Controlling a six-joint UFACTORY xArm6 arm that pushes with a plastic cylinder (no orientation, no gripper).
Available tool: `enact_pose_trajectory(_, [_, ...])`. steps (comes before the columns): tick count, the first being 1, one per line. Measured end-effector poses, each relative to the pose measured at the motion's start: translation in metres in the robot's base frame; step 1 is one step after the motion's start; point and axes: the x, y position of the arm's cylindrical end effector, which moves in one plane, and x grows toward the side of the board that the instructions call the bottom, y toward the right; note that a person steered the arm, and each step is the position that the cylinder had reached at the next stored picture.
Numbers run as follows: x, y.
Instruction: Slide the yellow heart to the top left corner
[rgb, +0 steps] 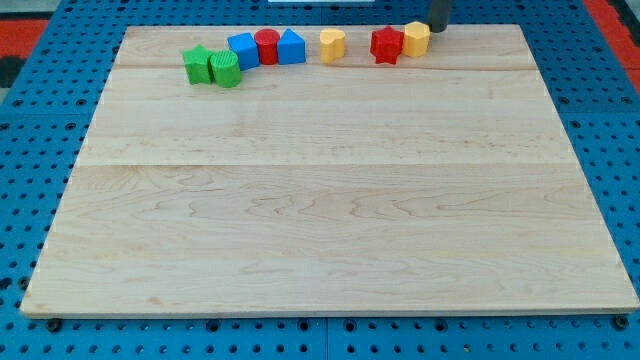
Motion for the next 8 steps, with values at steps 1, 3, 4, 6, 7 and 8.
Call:
enact_pose_trajectory(1, [0.019, -0.036])
enact_pose_trajectory(3, [0.000, -0.058])
enact_pose_trajectory(4, [0.019, -0.118])
enact_pose_trajectory(6, [0.108, -0.171])
enact_pose_trajectory(7, [0.123, -0.216])
enact_pose_trajectory(8, [0.127, -0.189])
